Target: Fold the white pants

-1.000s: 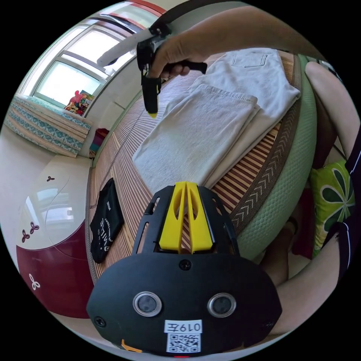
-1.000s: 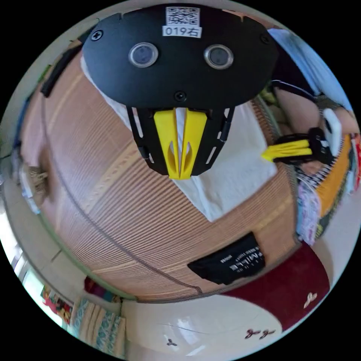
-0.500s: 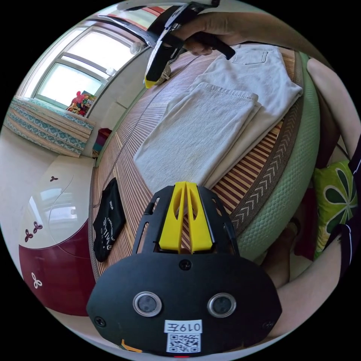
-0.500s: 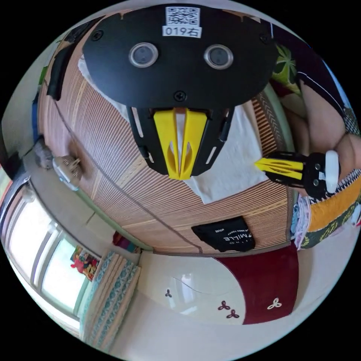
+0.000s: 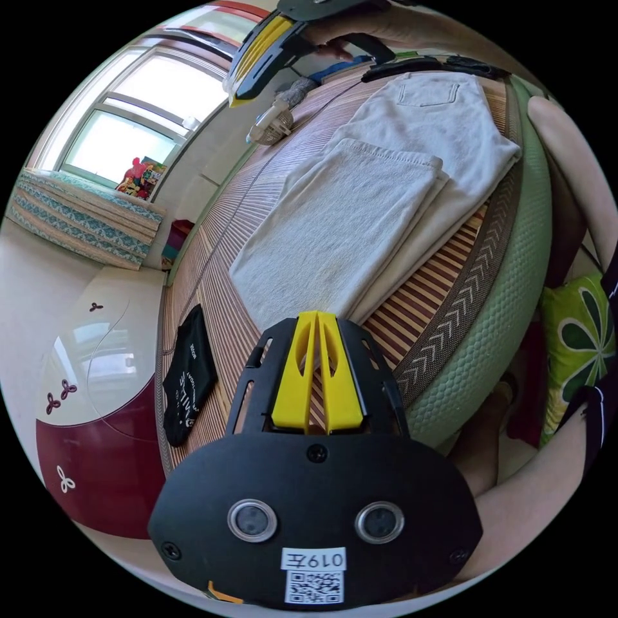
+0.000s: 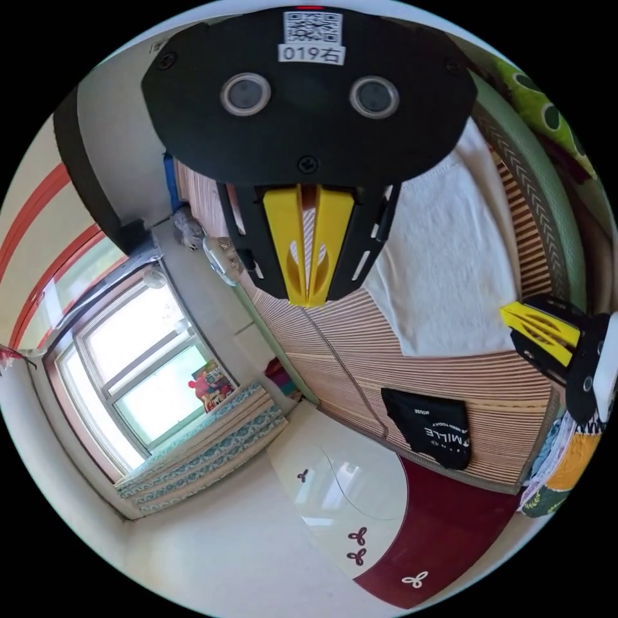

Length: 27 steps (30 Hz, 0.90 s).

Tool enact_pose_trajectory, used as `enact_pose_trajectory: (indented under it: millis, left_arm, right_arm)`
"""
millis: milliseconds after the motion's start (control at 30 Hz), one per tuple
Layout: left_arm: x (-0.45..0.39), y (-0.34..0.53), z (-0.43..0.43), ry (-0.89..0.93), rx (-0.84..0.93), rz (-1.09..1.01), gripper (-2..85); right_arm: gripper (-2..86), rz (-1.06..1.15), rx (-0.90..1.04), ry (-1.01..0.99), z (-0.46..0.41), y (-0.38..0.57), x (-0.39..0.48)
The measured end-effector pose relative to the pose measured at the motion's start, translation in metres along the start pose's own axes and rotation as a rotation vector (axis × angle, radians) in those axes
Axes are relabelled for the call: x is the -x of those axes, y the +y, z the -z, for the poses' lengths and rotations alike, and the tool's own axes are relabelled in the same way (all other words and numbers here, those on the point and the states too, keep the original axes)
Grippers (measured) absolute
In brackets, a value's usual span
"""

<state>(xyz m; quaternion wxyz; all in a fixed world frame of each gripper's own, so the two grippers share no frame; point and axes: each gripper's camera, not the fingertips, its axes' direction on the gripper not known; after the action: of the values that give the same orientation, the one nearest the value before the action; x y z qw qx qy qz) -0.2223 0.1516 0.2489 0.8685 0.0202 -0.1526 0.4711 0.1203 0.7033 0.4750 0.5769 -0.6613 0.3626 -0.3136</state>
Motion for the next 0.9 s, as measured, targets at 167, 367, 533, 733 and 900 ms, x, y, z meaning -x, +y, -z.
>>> enact_pose_trajectory:
  millis: [167,367,533,733,900]
  left_arm:
    - [-0.007,-0.002,0.002,-0.015,-0.006,0.005,0.6]
    - [-0.013,-0.013,0.029,0.081,-0.16,0.035,0.5]
    - [-0.06,-0.046,0.049,0.091,-0.284,-0.085,0.6]
    - [-0.093,-0.082,0.04,0.094,-0.276,-0.177,0.6]
    - [-0.107,-0.094,0.025,0.152,-0.223,-0.241,0.6]
  right_arm:
    - [-0.8,-0.027,0.164,-0.11,-0.031,0.018,-0.013]
    - [4.6,-0.187,0.31,-0.384,-0.081,0.061,-0.057]
    - [8.0,-0.195,0.314,-0.56,-0.101,0.072,-0.071]
    - [10.0,-0.146,0.368,-0.688,-0.132,0.07,-0.077]
    - [9.8,-0.169,0.432,-0.796,-0.16,0.077,-0.088]
